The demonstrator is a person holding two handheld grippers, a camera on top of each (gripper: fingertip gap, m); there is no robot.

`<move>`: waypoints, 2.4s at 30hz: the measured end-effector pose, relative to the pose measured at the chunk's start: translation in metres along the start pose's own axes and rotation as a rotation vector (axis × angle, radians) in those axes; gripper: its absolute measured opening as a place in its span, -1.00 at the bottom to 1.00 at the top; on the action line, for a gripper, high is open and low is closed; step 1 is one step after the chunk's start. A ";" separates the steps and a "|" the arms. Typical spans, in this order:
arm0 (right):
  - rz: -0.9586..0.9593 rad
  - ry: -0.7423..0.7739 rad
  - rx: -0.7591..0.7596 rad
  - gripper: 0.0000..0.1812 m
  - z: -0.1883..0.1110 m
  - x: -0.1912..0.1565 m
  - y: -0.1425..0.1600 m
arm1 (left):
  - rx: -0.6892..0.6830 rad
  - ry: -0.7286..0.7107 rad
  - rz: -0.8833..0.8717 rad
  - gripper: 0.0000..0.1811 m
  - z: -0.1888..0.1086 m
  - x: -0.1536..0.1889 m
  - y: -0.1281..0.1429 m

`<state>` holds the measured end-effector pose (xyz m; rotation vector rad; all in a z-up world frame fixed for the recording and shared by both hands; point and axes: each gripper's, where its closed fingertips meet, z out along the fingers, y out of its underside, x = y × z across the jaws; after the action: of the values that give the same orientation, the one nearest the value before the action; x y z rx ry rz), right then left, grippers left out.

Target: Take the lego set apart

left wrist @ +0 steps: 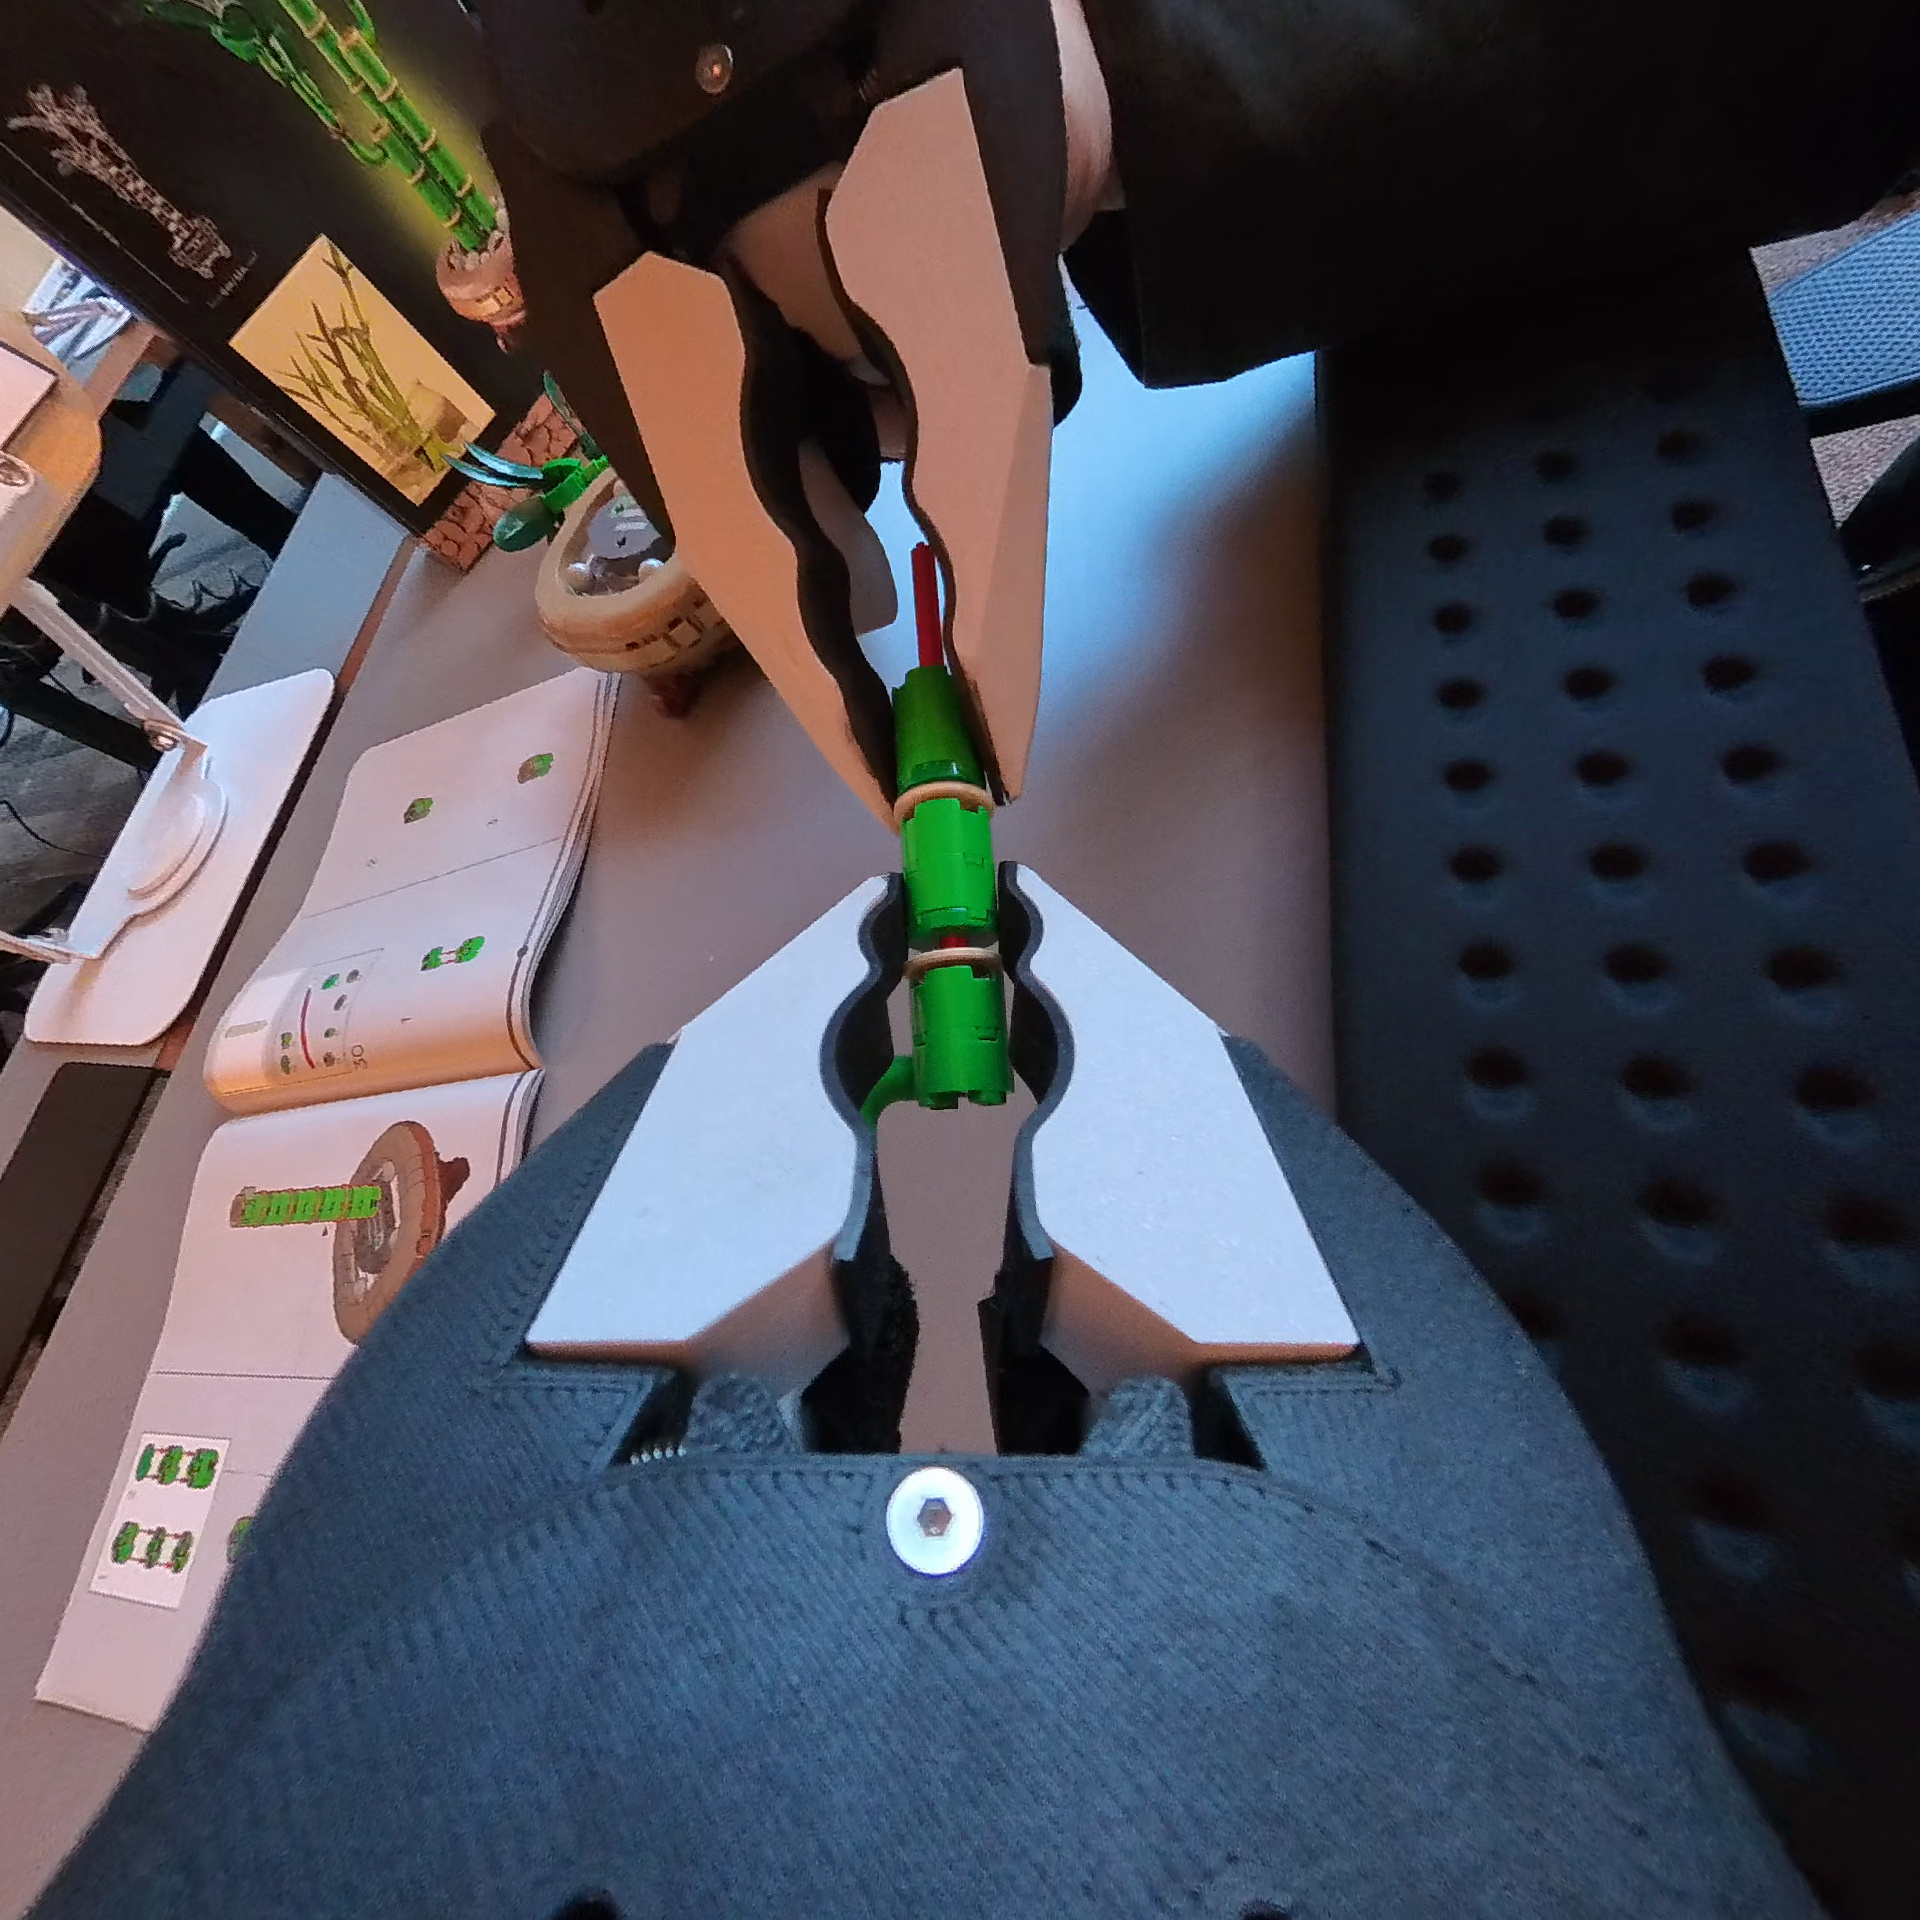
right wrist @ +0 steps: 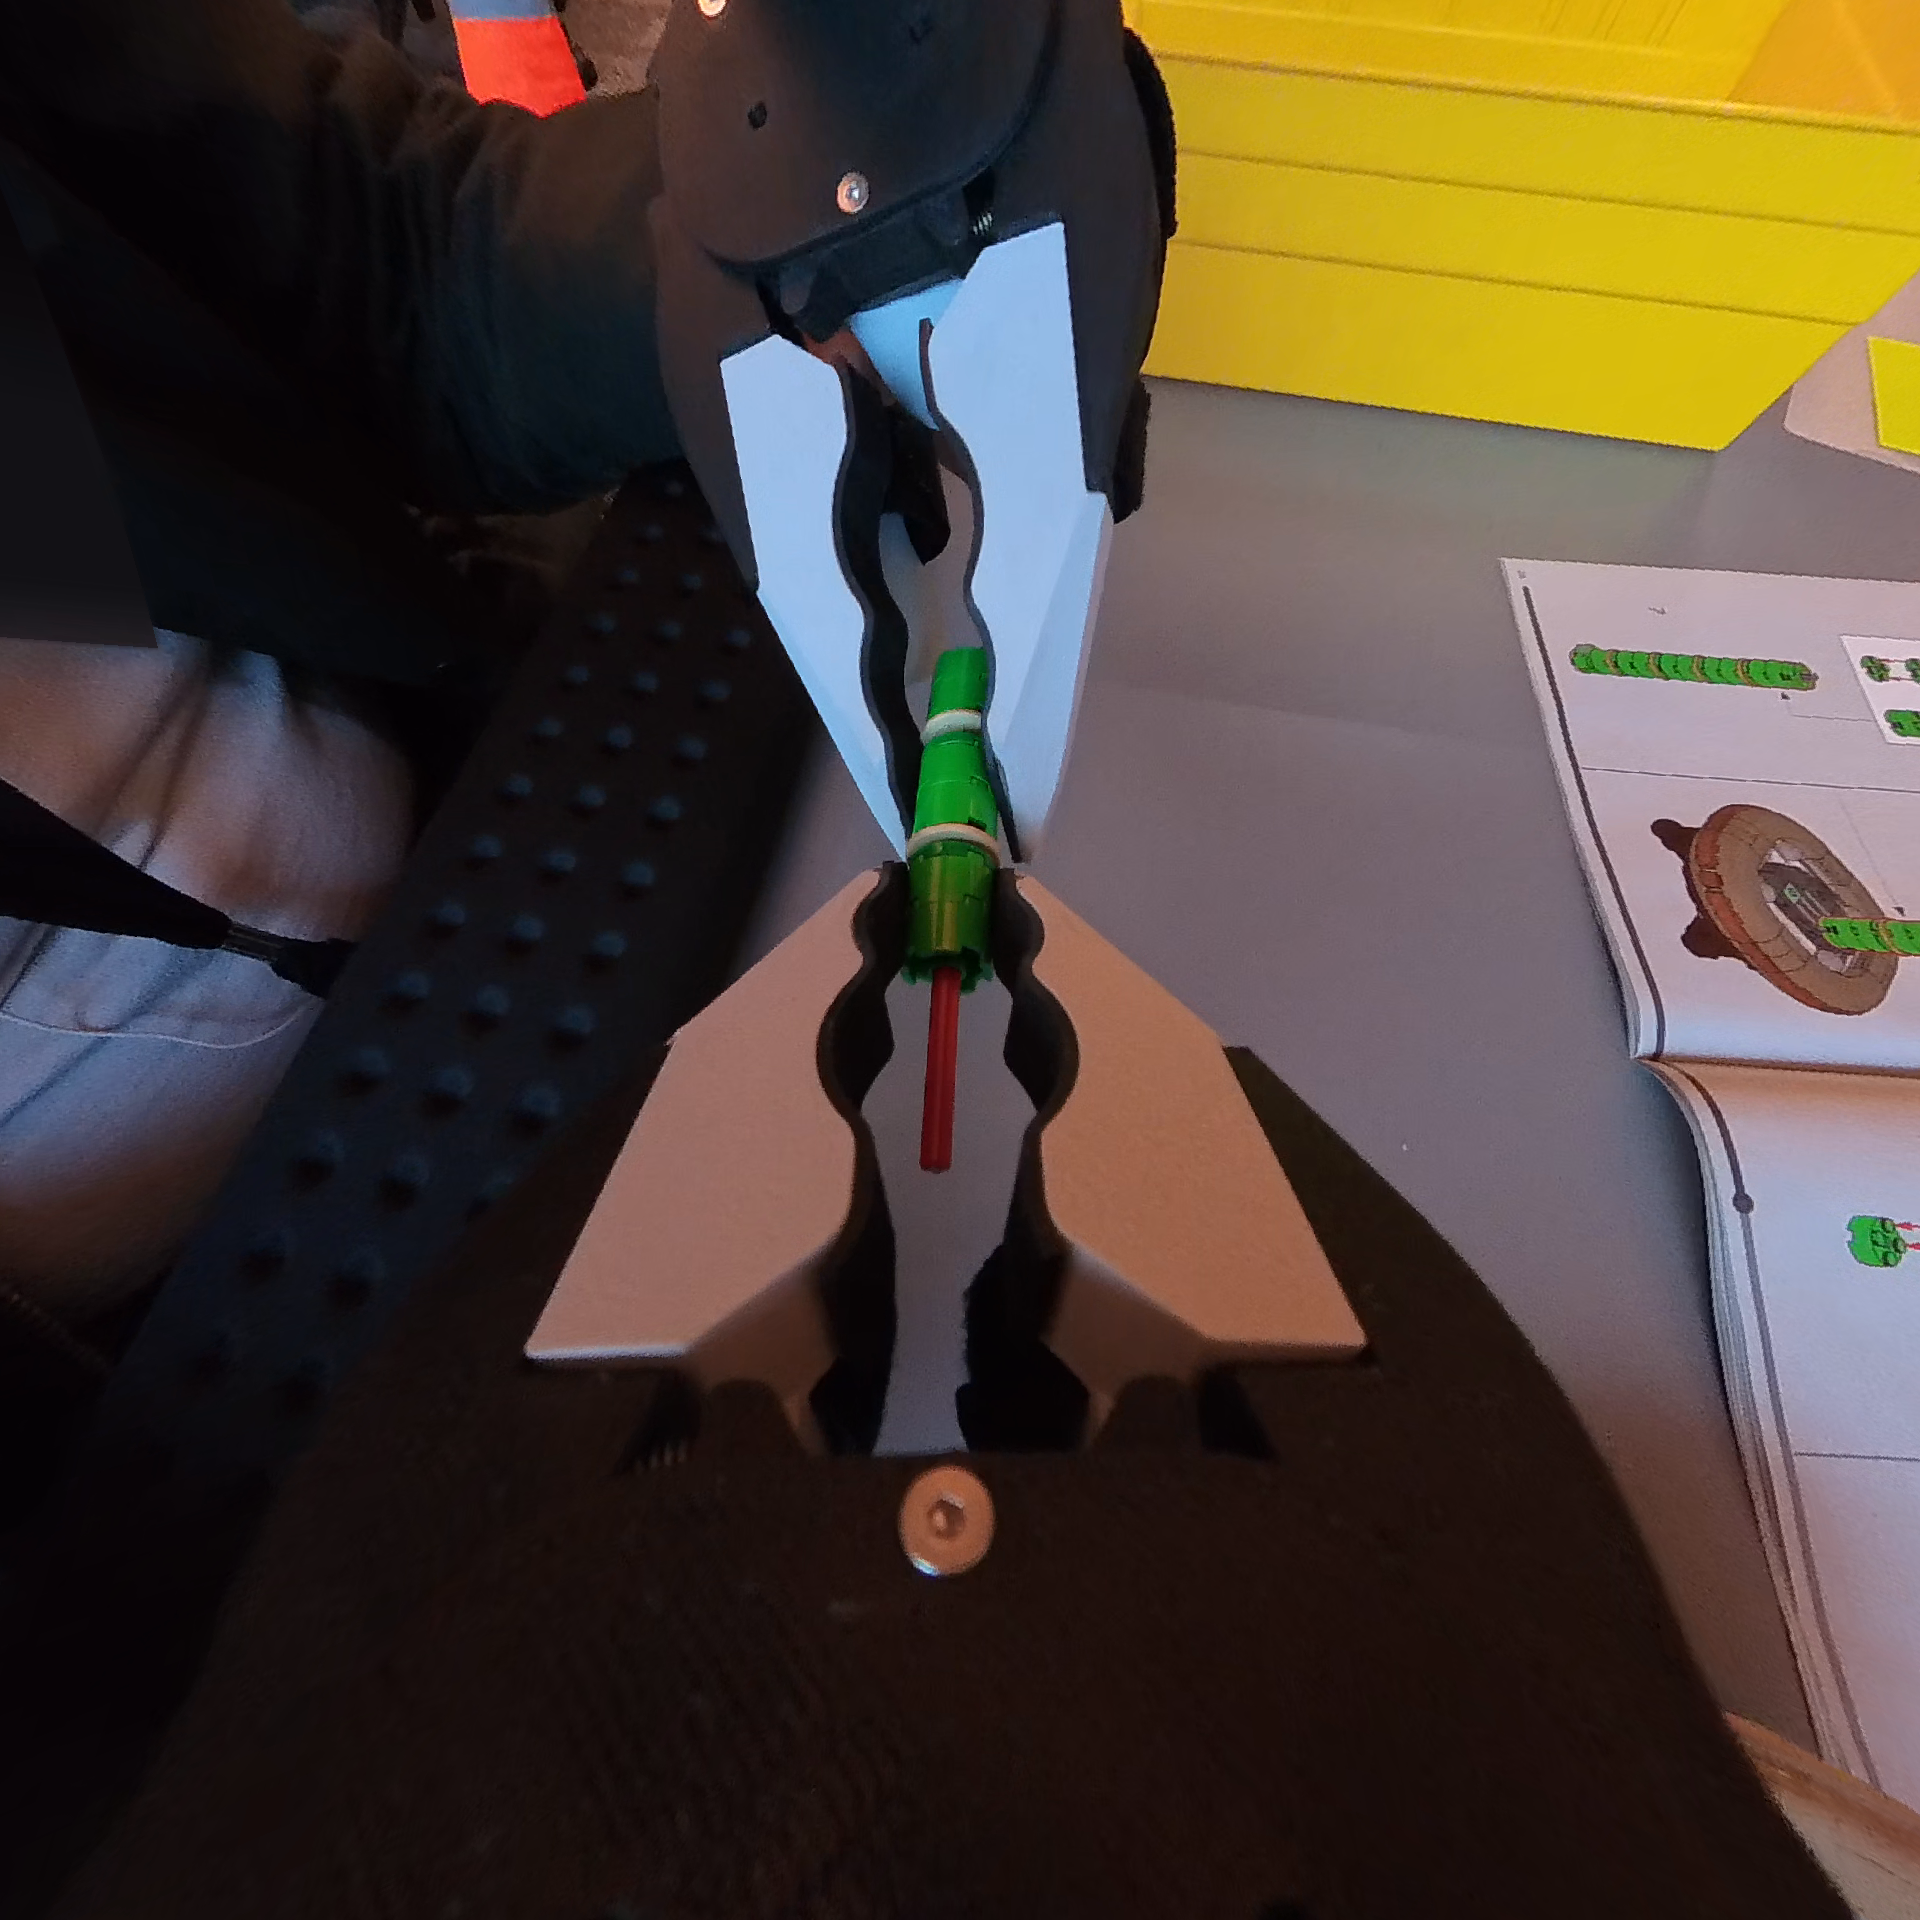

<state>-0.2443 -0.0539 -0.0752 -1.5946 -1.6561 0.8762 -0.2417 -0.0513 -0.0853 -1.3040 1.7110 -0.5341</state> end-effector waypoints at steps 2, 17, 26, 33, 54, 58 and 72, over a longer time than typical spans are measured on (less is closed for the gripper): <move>0.004 0.028 -0.049 -0.81 -0.004 0.004 0.009 | -0.041 -0.021 0.011 -0.85 -0.002 -0.004 0.008; 0.077 0.144 0.058 -0.83 -0.051 0.029 0.015 | 0.010 -0.022 -0.124 -0.98 -0.021 -0.014 0.037; 0.095 0.197 -0.029 -0.83 -0.039 0.040 0.033 | -0.164 0.015 0.060 -1.00 0.020 0.034 0.039; 0.096 0.206 -0.100 -0.83 -0.028 0.044 0.045 | -0.281 -0.018 0.090 -1.00 0.031 0.037 0.055; 0.035 0.519 0.166 -0.83 -0.141 0.050 -0.019 | -0.269 0.000 -0.015 -1.00 0.027 0.030 0.061; 0.134 0.482 0.207 -0.84 -0.166 0.036 -0.022 | -0.234 0.011 -0.050 -1.00 0.025 0.029 0.056; 0.295 0.085 -0.377 -0.83 -0.049 0.008 0.116 | -0.235 0.003 -0.110 -1.00 0.021 0.022 0.062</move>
<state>-0.1395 -0.0420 -0.1452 -2.1443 -1.6185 0.6475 -0.2576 -0.0461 -0.1519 -1.5716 1.7517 -0.4068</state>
